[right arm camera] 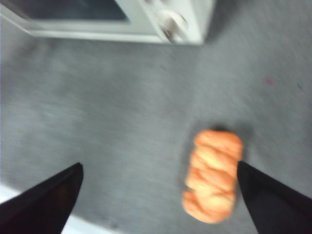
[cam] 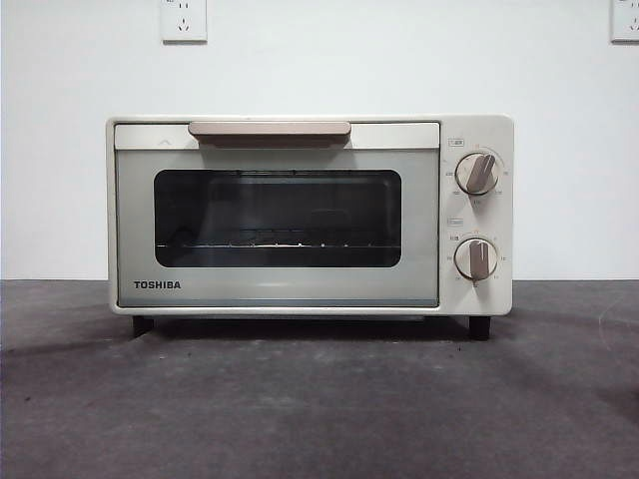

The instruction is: The left arm flap open the oven, the right arm pick bread and place it into oven, the left arm flap close the oven

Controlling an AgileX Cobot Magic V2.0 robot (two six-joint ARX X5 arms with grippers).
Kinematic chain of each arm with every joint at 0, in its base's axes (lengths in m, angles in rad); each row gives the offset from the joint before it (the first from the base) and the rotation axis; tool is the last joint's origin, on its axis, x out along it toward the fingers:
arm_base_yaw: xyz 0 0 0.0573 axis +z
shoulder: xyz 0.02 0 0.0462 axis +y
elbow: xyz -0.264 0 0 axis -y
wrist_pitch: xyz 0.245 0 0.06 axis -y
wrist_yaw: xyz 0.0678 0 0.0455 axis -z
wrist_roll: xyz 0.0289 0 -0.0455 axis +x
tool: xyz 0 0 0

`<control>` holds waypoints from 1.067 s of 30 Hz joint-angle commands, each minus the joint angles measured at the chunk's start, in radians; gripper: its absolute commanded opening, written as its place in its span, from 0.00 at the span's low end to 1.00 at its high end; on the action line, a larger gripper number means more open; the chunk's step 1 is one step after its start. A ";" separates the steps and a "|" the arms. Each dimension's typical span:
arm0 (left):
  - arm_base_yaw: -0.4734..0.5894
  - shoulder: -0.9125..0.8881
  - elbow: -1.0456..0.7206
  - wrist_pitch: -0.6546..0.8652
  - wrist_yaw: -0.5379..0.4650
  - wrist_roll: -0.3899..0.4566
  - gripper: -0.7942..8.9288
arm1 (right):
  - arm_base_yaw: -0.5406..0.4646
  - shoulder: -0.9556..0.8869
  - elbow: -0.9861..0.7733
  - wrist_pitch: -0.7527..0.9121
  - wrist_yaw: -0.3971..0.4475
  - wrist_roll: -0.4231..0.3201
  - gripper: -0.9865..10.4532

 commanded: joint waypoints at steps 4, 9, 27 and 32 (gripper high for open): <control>-0.006 0.006 0.019 -0.006 0.001 0.005 0.66 | 0.035 0.124 -0.089 0.031 0.066 -0.014 0.53; -0.007 0.006 0.019 -0.010 0.001 0.009 0.66 | 0.045 0.219 -0.175 0.155 0.071 0.044 0.51; -0.007 0.006 0.019 -0.031 -0.003 0.032 0.66 | 0.068 0.512 -0.193 0.240 0.140 0.052 0.51; -0.007 0.006 0.019 -0.031 -0.003 0.032 0.66 | 0.096 0.567 -0.193 0.250 0.146 0.052 0.51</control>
